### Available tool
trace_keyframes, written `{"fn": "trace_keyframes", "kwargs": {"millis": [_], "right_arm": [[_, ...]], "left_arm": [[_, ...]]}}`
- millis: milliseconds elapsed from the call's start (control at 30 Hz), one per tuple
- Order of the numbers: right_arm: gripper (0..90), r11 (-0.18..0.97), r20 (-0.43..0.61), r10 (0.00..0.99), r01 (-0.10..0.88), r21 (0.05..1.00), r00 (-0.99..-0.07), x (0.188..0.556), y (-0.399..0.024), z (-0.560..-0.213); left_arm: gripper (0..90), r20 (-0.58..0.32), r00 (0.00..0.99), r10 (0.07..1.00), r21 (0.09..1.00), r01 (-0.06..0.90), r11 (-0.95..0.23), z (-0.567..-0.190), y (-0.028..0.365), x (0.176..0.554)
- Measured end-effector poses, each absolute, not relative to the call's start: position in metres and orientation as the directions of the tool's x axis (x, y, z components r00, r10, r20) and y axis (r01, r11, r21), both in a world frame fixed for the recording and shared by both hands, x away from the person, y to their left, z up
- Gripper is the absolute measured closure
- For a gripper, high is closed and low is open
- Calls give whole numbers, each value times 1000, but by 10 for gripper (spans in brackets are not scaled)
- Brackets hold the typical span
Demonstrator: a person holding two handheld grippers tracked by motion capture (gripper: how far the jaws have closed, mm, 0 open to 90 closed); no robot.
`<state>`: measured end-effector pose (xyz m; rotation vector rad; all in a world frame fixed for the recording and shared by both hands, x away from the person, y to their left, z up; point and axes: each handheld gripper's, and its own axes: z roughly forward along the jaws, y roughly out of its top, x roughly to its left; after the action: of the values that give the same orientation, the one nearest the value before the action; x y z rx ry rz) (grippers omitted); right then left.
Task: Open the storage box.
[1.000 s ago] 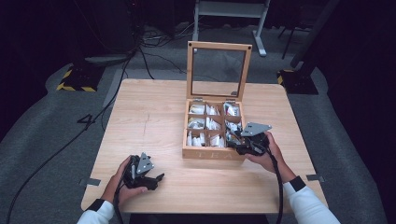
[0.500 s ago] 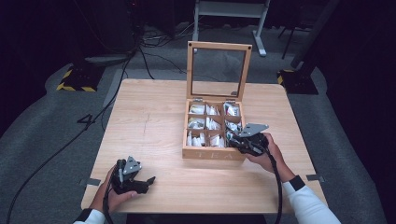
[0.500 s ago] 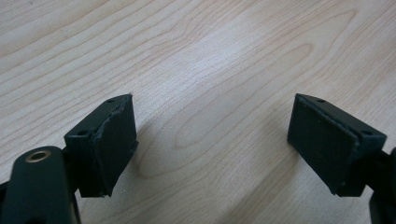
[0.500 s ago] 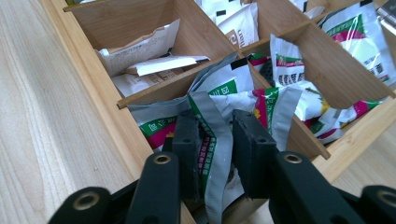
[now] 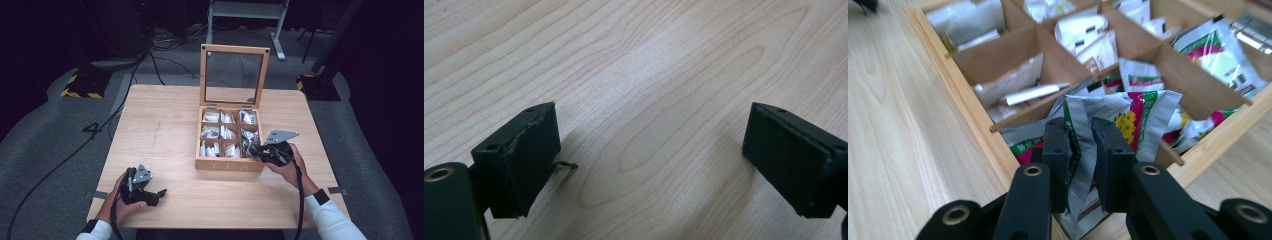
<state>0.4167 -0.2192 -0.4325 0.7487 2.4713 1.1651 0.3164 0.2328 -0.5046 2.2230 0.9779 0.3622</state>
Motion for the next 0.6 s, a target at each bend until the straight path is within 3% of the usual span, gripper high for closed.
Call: {"fn": "trace_keyframes", "kwargs": {"millis": [600], "right_arm": [[839,367,-4,591,264,892,-807,409,-246,-412]], "left_arm": [[70,-18,686,727,676,544,-497,-505,232,320]]}}
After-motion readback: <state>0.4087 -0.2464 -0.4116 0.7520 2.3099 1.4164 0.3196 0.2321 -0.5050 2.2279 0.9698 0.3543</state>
